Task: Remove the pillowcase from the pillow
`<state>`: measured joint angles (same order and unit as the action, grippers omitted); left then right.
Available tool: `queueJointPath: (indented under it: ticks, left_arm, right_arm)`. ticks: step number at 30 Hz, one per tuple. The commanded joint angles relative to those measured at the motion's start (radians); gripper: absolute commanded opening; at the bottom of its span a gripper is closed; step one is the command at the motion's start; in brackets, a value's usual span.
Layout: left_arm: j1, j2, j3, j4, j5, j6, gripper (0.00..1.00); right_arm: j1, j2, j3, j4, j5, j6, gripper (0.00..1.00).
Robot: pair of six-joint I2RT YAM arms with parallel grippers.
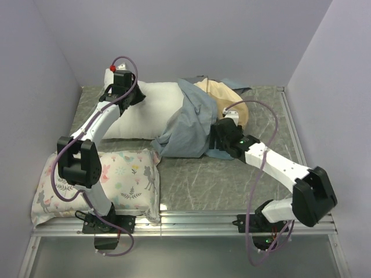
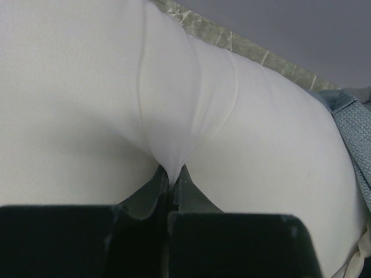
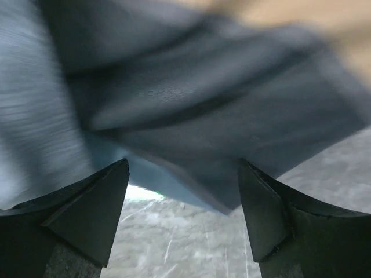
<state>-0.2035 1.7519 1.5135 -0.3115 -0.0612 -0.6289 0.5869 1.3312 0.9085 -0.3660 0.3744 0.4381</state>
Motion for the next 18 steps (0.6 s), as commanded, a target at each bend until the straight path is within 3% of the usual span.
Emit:
queueJointPath:
  ticks: [1, 5, 7, 9, 10, 11, 15, 18]
  left_arm:
    - [-0.005, 0.003, 0.017, 0.025, 0.0, 0.023, 0.0]
    - [-0.008, -0.003, 0.033, 0.014, 0.021, 0.037, 0.0]
    - [-0.011, -0.012, 0.047, 0.003, 0.031, 0.055, 0.04]
    - [-0.025, -0.034, 0.048, -0.008, 0.017, 0.064, 0.27]
    - [-0.03, -0.044, 0.047, -0.009, 0.006, 0.067, 0.4]
    - [-0.04, -0.057, 0.044, -0.014, -0.024, 0.064, 0.63]
    - [-0.103, -0.167, -0.027, -0.014, -0.133, 0.035, 0.94]
    - [-0.18, -0.268, -0.152, 0.002, -0.234, -0.035, 0.99]
  right_arm:
    - [0.007, 0.042, 0.001, 0.154, -0.003, 0.007, 0.83]
    - [0.008, 0.121, 0.036, 0.138, 0.011, 0.01, 0.77]
    - [0.007, 0.117, 0.032, 0.137, 0.011, 0.017, 0.48]
    - [0.007, 0.092, 0.029, 0.122, 0.014, 0.028, 0.06]
    - [0.007, 0.086, 0.03, 0.115, 0.017, 0.028, 0.01]
    - [0.008, 0.076, 0.039, 0.102, 0.021, 0.027, 0.0]
    - [0.007, 0.051, 0.064, 0.038, 0.035, 0.016, 0.0]
    - [0.008, 0.028, 0.079, 0.019, 0.024, 0.007, 0.0]
